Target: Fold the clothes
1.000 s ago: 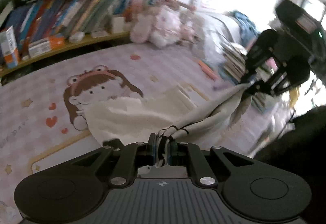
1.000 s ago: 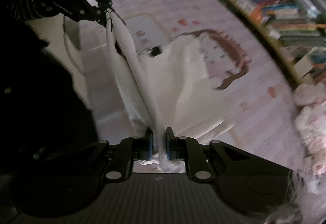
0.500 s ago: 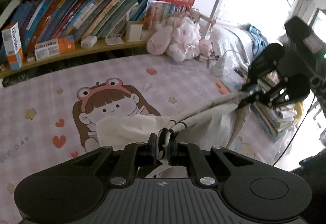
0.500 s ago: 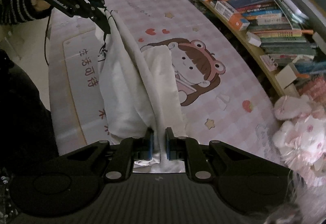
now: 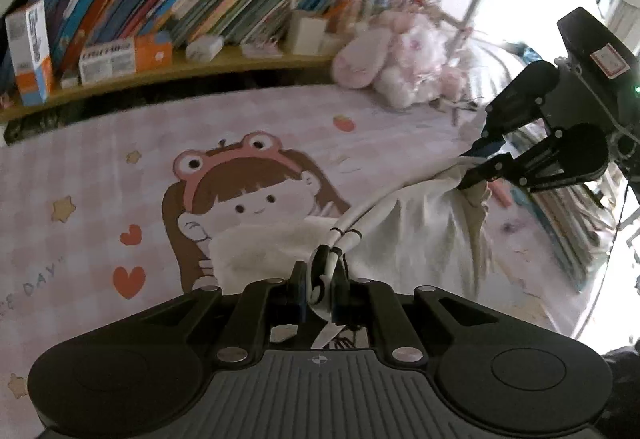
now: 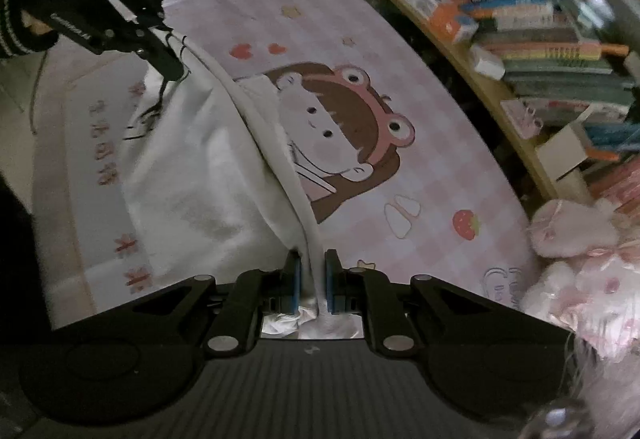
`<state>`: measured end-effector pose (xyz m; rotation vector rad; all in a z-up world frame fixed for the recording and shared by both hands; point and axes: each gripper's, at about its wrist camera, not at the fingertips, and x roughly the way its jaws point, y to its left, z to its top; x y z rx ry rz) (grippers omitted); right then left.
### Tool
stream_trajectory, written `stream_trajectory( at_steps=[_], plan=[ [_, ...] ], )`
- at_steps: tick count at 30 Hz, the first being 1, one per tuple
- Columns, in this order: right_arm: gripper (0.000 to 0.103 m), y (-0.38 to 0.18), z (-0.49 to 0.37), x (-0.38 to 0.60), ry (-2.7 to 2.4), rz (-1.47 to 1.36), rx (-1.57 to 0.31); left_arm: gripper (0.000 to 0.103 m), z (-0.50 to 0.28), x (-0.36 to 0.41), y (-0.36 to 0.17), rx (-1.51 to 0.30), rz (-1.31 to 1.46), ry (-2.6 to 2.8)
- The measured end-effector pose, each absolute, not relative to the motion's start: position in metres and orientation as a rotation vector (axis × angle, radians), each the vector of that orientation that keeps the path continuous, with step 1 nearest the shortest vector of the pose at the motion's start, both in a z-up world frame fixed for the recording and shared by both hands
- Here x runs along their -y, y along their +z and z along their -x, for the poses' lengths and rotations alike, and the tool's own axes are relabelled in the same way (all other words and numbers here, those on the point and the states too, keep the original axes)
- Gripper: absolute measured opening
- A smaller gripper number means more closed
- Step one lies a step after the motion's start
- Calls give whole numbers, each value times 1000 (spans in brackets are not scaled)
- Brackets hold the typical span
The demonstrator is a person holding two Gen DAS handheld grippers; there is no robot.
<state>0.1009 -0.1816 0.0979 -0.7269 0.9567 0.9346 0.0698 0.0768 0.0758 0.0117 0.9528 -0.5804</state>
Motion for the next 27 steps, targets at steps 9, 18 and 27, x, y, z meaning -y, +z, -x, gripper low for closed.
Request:
stream_trajectory(
  at_steps=[9, 18, 27],
  plan=[
    [19, 51, -134, 172, 889, 689, -1017, 19, -99, -83, 44, -986, 5, -516],
    [44, 34, -151, 201, 716, 458, -1018, 63, -107, -121, 41, -951, 110, -387],
    [57, 34, -131, 273, 335, -193, -944, 62, -68, -185, 44, -830, 415, -229]
  ],
)
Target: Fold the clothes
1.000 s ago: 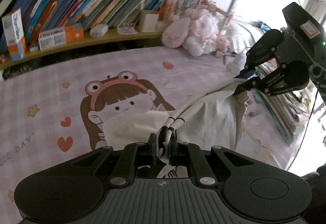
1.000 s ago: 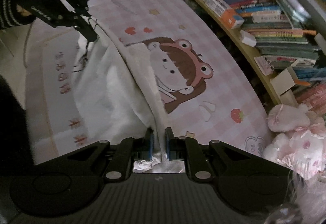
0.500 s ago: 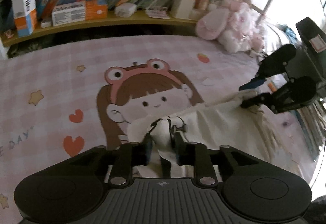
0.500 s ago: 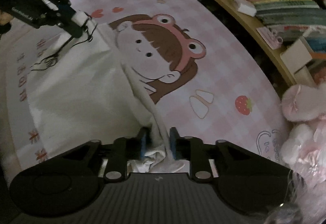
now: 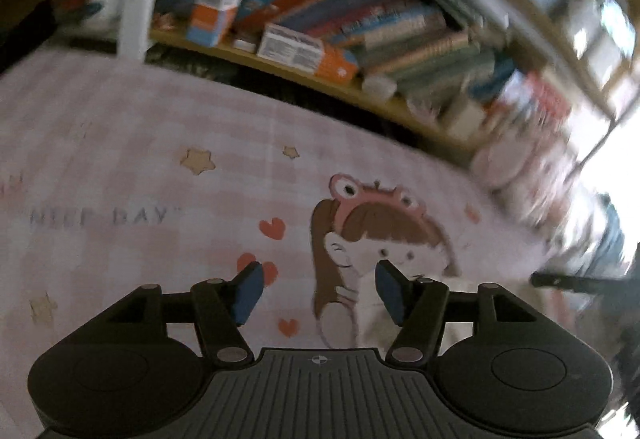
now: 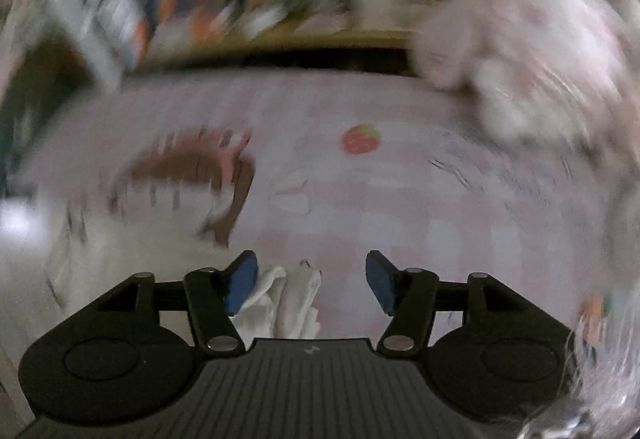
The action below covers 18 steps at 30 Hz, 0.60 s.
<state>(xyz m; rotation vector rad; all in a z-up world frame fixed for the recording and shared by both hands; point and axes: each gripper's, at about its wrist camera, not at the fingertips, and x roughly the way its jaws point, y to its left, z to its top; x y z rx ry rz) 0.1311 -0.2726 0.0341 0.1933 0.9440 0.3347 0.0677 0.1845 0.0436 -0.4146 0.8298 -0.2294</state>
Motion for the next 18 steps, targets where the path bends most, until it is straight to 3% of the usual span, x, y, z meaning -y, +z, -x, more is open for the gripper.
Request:
stream_trajectory(
  at_steps=[9, 18],
  plan=[
    [50, 55, -66, 274, 224, -256, -796, 62, -27, -157, 30, -816, 485, -304],
    [49, 38, -21, 257, 149, -369, -841, 63, -4, -111, 28, -836, 249, -369]
  ],
)
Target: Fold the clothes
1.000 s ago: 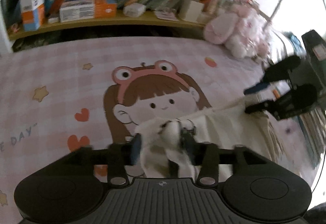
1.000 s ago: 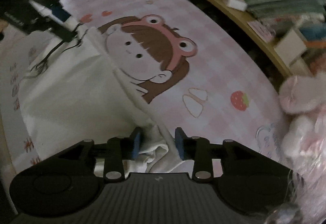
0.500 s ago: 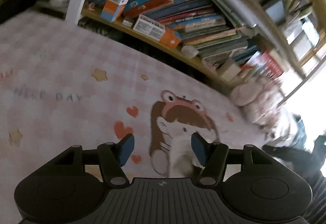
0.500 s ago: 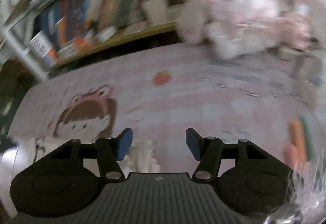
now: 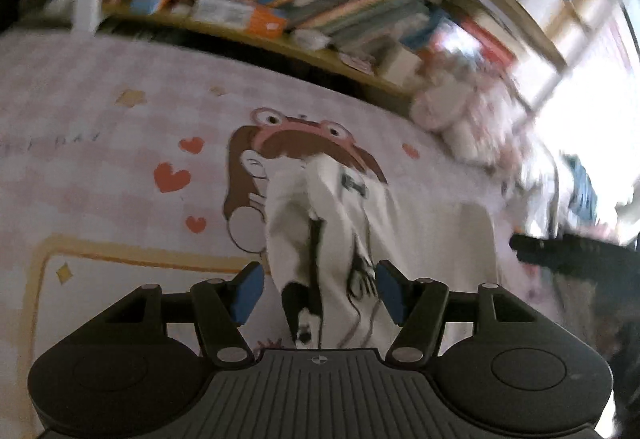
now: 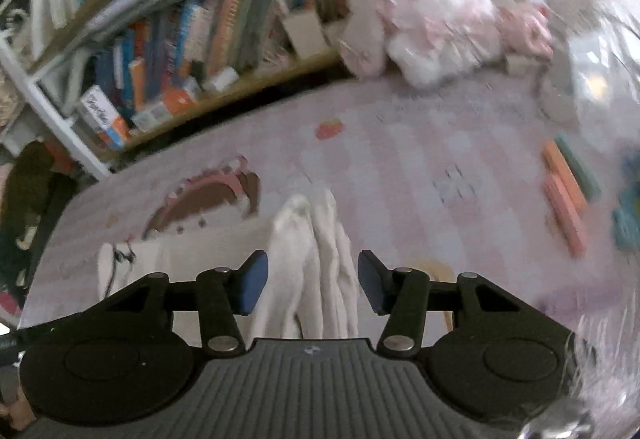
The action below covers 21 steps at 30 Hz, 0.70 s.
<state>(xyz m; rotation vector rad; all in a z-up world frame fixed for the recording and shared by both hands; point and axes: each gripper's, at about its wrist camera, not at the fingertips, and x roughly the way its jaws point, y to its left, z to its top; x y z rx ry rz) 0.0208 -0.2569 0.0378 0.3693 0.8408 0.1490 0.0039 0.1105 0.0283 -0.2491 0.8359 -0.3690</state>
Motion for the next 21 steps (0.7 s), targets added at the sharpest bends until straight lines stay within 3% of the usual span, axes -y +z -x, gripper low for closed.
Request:
stream_trajectory(
  at_steps=[6, 12, 18, 20, 21],
  plan=[
    [49, 34, -3, 250, 131, -413, -877, 63, 0, -95, 28, -834, 184, -432],
    [48, 33, -19, 233, 139, -326, -835, 60, -26, -97, 15, -849, 298, -405],
    [33, 7, -41, 243, 82, -400, -875, 58, -41, -104, 6, -821, 446, -352],
    [24, -5, -44, 251, 92, -480, -912, 43, -45, -104, 3, -834, 485, -376],
    [24, -9, -45, 253, 97, -505, -922, 15, -46, -104, 4, -845, 503, -382]
  ],
)
